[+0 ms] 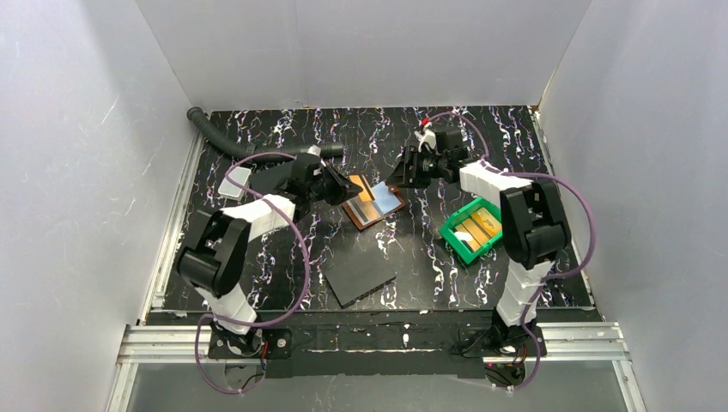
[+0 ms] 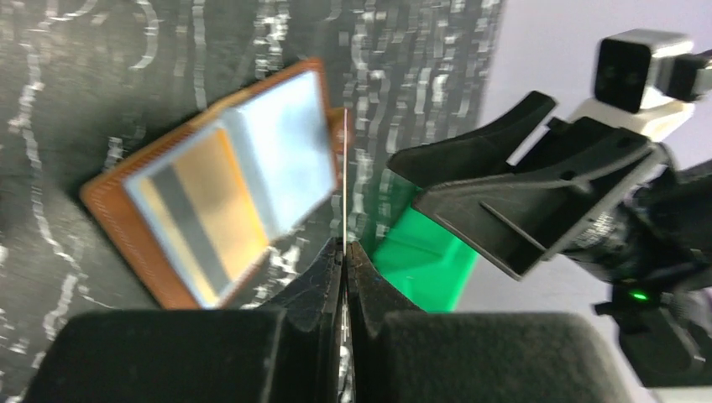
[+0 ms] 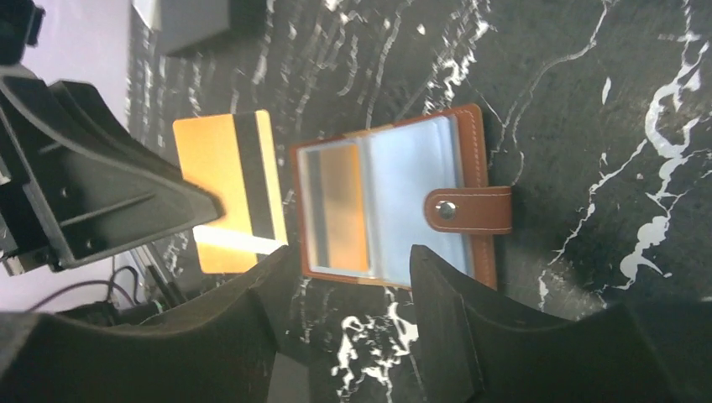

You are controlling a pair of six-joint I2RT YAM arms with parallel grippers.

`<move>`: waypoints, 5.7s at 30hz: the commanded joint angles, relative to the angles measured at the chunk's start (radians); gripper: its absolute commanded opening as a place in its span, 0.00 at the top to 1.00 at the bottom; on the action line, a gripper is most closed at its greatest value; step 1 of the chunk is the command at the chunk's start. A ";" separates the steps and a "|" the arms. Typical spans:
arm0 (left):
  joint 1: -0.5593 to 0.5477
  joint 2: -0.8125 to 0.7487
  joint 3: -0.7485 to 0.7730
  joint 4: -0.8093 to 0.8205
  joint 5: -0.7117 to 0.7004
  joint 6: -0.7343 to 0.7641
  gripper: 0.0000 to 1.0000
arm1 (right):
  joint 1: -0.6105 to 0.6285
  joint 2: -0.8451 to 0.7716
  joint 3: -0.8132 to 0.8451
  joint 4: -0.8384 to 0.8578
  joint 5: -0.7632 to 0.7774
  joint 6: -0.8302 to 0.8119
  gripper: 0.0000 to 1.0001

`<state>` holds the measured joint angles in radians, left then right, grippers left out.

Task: Put the credit cards into the card holder
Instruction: Insert the credit card into the card holder.

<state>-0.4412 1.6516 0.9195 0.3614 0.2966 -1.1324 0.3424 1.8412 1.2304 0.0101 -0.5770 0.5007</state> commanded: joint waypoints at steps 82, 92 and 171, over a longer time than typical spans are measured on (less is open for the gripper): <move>-0.032 0.268 -0.040 0.236 0.005 -0.038 1.00 | 0.009 0.247 0.046 0.016 -0.004 -0.129 0.74; -0.038 0.280 -0.077 0.303 -0.017 -0.108 1.00 | 0.010 0.245 0.044 0.017 -0.006 -0.127 0.74; -0.073 0.305 -0.268 0.578 -0.081 -0.145 1.00 | 0.038 0.094 0.083 -0.168 0.152 -0.276 0.33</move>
<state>-0.5365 1.9625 0.6552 1.0183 0.1448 -1.3273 0.3756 1.9709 1.2926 -0.1421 -0.4545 0.2676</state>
